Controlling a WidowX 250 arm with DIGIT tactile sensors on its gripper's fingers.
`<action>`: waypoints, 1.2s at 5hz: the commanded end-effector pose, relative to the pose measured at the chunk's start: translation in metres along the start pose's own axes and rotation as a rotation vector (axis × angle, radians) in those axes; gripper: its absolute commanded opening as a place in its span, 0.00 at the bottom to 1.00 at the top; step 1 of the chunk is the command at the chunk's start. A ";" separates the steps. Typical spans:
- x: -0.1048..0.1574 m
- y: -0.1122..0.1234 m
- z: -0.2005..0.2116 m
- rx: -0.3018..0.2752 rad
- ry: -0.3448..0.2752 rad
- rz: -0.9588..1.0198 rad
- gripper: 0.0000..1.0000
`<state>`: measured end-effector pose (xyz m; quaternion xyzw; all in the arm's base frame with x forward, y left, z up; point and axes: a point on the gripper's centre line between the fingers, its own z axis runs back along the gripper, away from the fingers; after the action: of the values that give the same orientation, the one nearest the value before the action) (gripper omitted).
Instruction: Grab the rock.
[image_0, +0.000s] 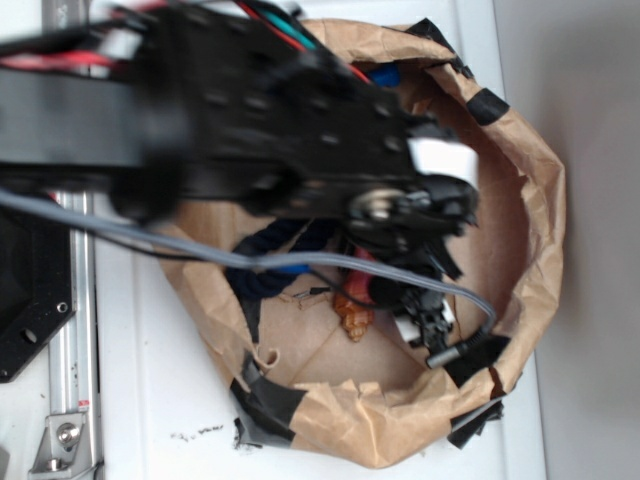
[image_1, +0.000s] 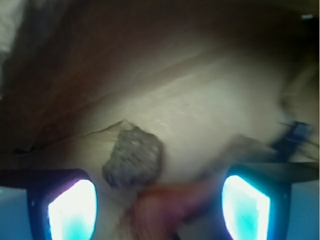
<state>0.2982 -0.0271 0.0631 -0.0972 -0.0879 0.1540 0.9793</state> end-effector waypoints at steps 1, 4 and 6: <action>0.017 -0.033 -0.025 -0.014 -0.061 -0.051 1.00; 0.021 -0.022 0.018 0.085 -0.094 -0.139 0.00; 0.031 0.010 0.128 0.143 -0.141 -0.348 0.00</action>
<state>0.2928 0.0073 0.1619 -0.0048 -0.1213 -0.0159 0.9925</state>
